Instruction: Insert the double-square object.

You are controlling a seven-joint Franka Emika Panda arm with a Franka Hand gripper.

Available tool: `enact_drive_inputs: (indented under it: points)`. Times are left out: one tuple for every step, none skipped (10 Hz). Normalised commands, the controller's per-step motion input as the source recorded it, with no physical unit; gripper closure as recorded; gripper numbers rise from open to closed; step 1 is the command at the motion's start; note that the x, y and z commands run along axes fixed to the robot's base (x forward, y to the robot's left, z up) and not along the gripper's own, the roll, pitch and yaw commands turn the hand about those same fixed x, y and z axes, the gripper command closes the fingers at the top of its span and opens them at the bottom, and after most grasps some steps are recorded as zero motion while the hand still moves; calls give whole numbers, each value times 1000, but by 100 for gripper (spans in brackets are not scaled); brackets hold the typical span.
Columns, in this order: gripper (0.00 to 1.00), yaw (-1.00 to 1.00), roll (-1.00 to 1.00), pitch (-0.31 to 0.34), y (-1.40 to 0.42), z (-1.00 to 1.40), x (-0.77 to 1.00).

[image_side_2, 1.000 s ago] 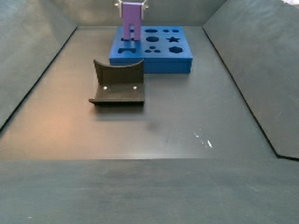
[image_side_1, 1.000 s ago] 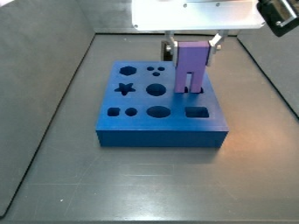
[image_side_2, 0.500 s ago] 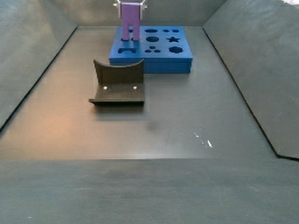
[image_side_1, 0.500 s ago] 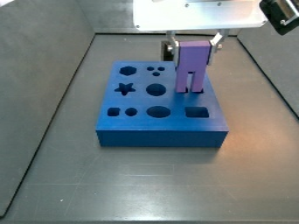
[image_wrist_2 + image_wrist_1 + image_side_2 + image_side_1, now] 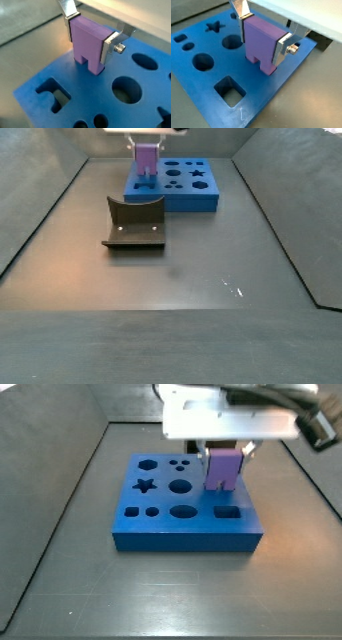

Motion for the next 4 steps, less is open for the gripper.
enact_drive_inputs:
  points:
    - [100, 0, 134, 0, 0, -474, -43]
    - [100, 20, 186, -4, 0, -389, -206]
    - [100, 0, 0, 0, 11, 0, -23]
    - [100, 0, 0, 0, 0, 0, 0]
